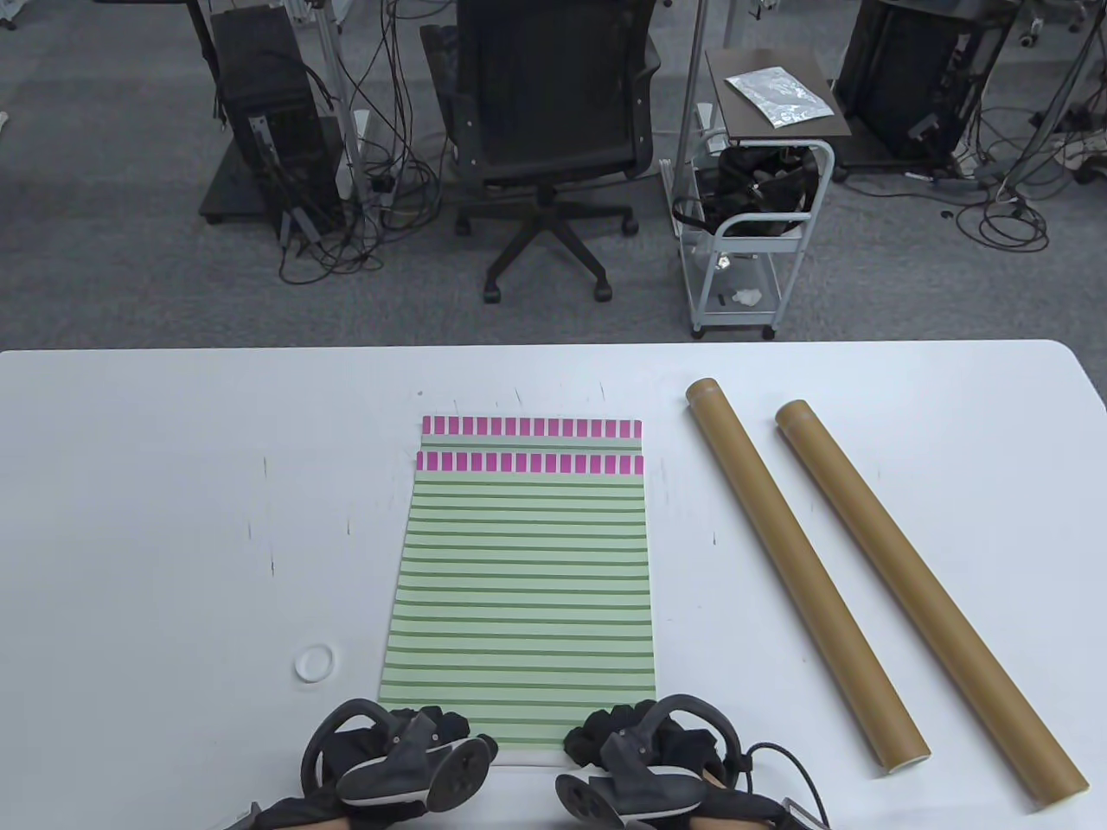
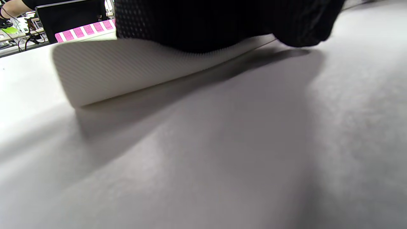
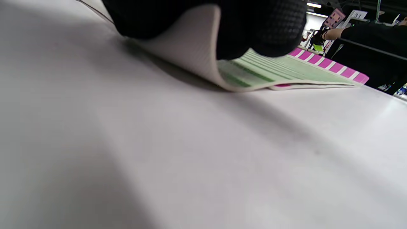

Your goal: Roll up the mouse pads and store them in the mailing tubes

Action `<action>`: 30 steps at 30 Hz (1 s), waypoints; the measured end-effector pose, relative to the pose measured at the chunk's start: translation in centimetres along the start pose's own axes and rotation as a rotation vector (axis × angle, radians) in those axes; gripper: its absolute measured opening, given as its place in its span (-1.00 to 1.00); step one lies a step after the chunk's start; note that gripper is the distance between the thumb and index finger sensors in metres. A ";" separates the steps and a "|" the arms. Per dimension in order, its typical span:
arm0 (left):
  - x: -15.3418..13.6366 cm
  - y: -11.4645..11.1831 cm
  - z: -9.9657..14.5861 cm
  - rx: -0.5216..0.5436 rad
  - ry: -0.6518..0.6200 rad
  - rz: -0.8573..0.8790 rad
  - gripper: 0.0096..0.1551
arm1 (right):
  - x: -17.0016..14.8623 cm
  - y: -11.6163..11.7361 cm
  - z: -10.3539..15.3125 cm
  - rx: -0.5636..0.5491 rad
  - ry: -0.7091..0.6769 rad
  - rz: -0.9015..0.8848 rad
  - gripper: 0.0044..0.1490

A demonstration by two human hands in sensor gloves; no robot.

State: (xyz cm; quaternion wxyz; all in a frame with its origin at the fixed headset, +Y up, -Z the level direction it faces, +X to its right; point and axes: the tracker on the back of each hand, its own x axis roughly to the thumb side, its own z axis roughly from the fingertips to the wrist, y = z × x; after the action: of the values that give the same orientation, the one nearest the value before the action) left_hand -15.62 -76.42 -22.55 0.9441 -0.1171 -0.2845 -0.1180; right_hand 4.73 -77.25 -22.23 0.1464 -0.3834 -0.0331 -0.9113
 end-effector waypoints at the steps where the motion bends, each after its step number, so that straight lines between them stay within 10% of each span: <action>1: 0.1 0.1 -0.1 0.015 0.002 -0.024 -0.52 | -0.2 -0.1 0.1 0.016 -0.001 -0.027 -0.41; 4: 0.0 0.2 -0.4 0.026 0.006 -0.035 -0.52 | 0.0 -0.1 0.0 0.048 0.015 -0.061 -0.19; 30: -0.5 0.4 -0.9 0.036 0.037 -0.052 -0.56 | 0.1 -0.5 -1.5 -0.019 0.101 0.075 -0.32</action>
State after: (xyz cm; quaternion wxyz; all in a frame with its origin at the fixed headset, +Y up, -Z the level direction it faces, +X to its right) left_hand -15.43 -76.19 -23.60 0.9478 -0.0905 -0.2721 -0.1395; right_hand 3.46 -77.06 -23.19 0.1782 -0.3390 -0.0025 -0.9237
